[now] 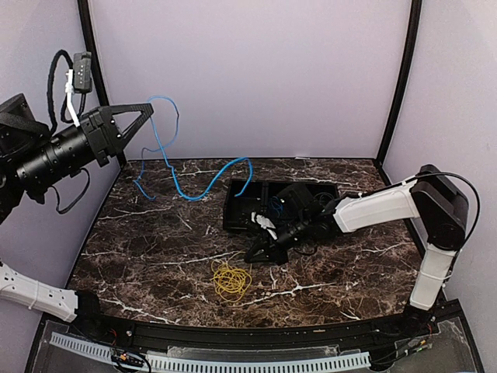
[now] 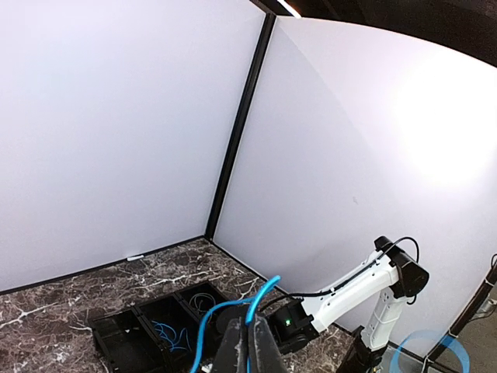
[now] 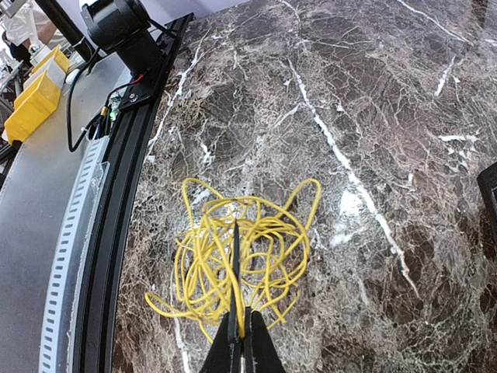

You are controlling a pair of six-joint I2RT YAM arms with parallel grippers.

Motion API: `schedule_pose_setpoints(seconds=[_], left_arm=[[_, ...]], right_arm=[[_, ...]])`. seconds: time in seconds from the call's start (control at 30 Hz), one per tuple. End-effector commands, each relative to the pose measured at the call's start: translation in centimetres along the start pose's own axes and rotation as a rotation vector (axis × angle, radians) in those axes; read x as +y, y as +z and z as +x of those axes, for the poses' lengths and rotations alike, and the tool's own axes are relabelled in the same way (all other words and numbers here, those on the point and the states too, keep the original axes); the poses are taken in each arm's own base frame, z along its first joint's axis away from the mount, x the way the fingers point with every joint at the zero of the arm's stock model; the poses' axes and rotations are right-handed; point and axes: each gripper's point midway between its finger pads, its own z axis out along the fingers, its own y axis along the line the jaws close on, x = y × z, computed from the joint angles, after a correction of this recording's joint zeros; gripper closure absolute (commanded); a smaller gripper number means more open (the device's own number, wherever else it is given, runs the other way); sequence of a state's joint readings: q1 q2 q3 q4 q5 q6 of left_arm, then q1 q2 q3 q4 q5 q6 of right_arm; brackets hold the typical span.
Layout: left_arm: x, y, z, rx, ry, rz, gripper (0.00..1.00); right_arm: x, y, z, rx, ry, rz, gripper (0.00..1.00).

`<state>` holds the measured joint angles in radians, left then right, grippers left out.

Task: Untangle the cables

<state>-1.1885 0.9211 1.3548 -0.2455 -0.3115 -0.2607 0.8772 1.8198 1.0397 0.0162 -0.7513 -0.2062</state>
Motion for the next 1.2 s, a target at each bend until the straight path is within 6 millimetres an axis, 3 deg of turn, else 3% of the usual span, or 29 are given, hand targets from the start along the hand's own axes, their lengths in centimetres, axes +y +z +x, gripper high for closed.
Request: schedule_pose_setpoints(seconds=[0.0,0.1,0.17,0.27,0.43,0.8,0.9,1.03,1.17], left_arm=[[0.7,-0.2,0.5,0.038,0.056,-0.042,1.00],[0.9,-0.6,-0.3,0.020,0.064,-0.055,1.00],[1.2,-0.7,-0.4,0.016,0.068,-0.071,1.00],[1.7,-0.4,0.4,0.032,0.073,-0.097,1.00],[3.1,0.3,2.5,0.091,0.077,-0.177,1.00],[5.1,2.5,6.5,0.190,0.087,-0.280,0.99],[5.5,3.8,7.9,0.245,0.087,-0.281,0.99],[6.6,5.5,9.5,0.310,0.078,-0.288,0.99],[7.9,7.4,10.8,0.352,0.049,-0.274,0.99]], right_arm=[[0.6,0.4,0.9,0.019,-0.004,-0.031,0.98],[0.9,0.2,1.4,0.036,-0.004,-0.034,0.93],[1.3,-0.2,1.1,0.049,-0.021,-0.040,0.77],[2.2,-1.6,0.1,0.061,-0.072,-0.042,0.60],[2.5,-4.7,-1.8,0.062,-0.133,0.060,0.46],[1.6,-14.7,-3.9,-0.039,-0.108,0.244,0.40],[1.1,-17.9,-3.4,-0.107,-0.093,0.322,0.39],[0.0,-22.2,-2.0,-0.223,-0.048,0.452,0.29],[-0.4,-24.1,-0.2,-0.268,-0.035,0.516,0.24]])
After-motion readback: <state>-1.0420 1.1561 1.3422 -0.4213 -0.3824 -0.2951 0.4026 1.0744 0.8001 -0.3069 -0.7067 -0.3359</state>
